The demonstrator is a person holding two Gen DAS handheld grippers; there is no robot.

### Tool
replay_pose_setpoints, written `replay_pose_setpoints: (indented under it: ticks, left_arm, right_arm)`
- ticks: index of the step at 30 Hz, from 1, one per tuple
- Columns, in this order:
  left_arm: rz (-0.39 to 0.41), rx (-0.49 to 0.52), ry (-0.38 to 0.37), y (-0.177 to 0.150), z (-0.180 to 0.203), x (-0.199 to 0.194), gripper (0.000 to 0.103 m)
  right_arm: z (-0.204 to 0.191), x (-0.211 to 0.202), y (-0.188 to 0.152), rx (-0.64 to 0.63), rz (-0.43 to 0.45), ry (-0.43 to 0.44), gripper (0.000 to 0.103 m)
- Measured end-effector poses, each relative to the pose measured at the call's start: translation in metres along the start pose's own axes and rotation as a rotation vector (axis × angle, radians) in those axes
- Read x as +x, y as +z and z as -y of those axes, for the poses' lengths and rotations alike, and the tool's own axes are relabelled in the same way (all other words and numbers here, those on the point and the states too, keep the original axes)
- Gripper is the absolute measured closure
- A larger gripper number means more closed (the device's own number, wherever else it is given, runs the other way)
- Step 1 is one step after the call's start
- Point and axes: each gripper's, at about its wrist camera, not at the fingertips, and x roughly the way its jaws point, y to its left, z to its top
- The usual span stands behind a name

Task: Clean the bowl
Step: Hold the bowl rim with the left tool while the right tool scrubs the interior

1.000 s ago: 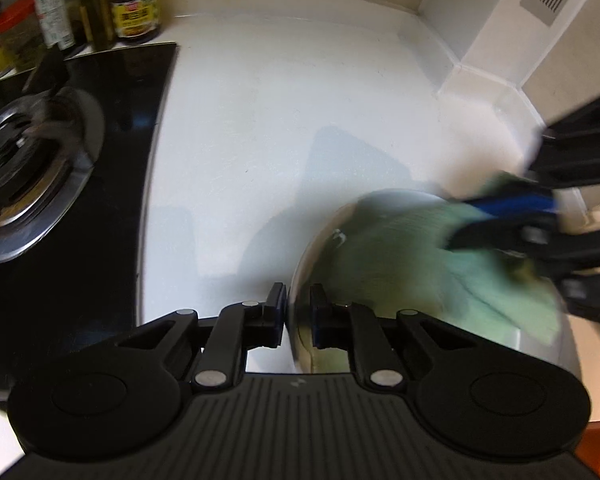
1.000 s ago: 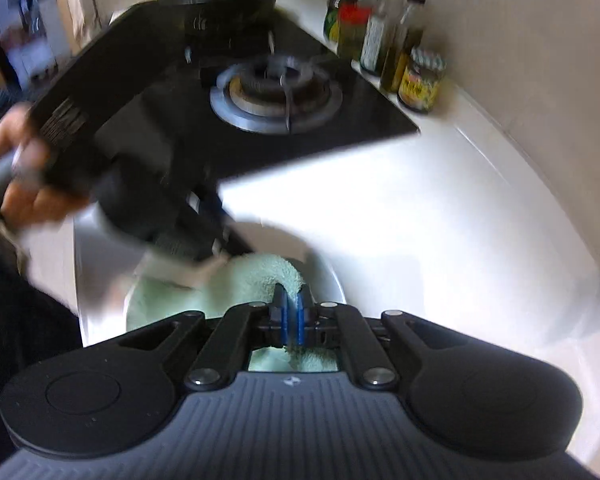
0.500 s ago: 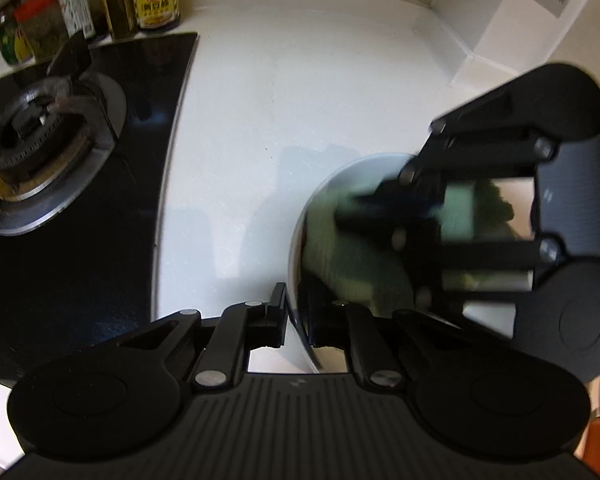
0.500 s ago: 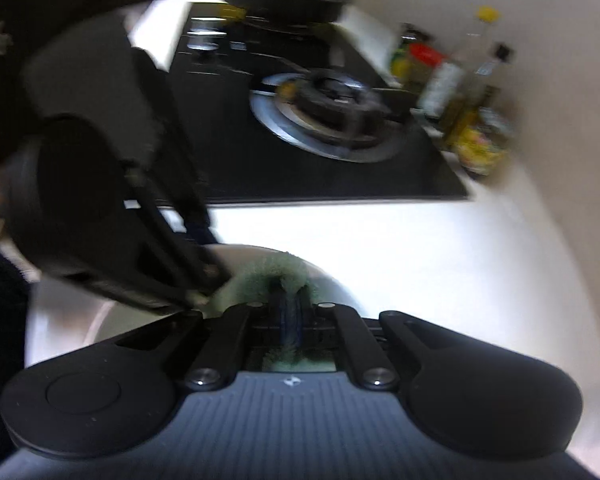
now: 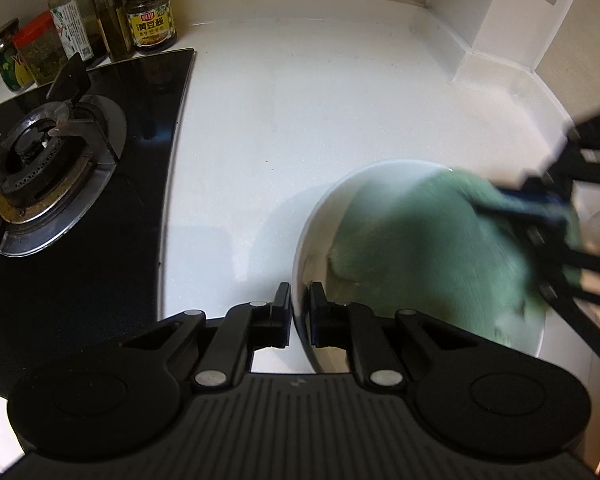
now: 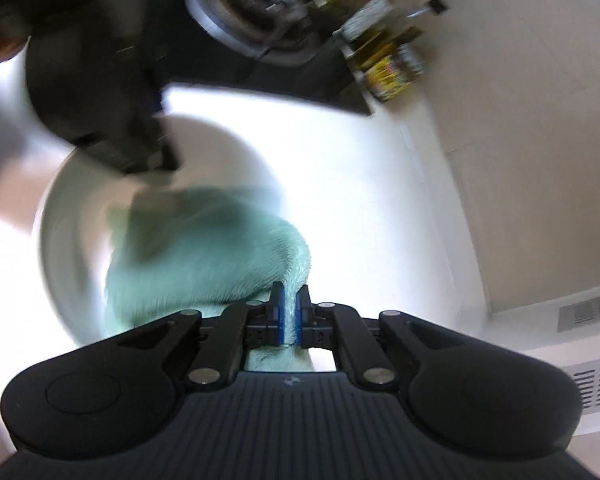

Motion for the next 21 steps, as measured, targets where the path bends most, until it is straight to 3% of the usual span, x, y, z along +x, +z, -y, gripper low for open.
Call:
replay_pose_setpoints:
  ticks: [4, 8, 10, 12, 14, 17, 21]
  left_arm:
    - [0.004, 0.002, 0.007, 0.006, 0.001, 0.003, 0.089]
    - [-0.003, -0.005, 0.002, 0.011, 0.001, 0.005, 0.089]
    - [-0.014, -0.017, -0.011, 0.014, -0.001, 0.006, 0.090]
    - [-0.035, -0.032, -0.037, 0.017, -0.007, 0.006, 0.093]
    - [-0.046, -0.046, -0.056, 0.019, -0.011, 0.005, 0.093]
    - [-0.038, -0.048, -0.067, 0.021, -0.013, 0.003, 0.093]
    - [-0.029, -0.041, -0.071, 0.023, -0.013, 0.003, 0.093]
  right_arm:
    - [-0.002, -0.021, -0.004, 0.027, -0.013, 0.179, 0.100]
    - [-0.003, -0.039, -0.007, 0.163, 0.076, 0.335, 0.100]
    - [0.006, -0.032, -0.008, 0.343, 0.124, 0.343, 0.099]
    - [0.018, -0.022, -0.013, 0.473, 0.131, 0.304, 0.091]
    - [0.035, -0.009, -0.018, 0.588, 0.120, 0.253, 0.072]
    - [0.050, 0.011, -0.018, 0.662, 0.119, 0.322, 0.074]
    - [0.046, 0.044, -0.012, 0.641, 0.067, 0.335, 0.074]
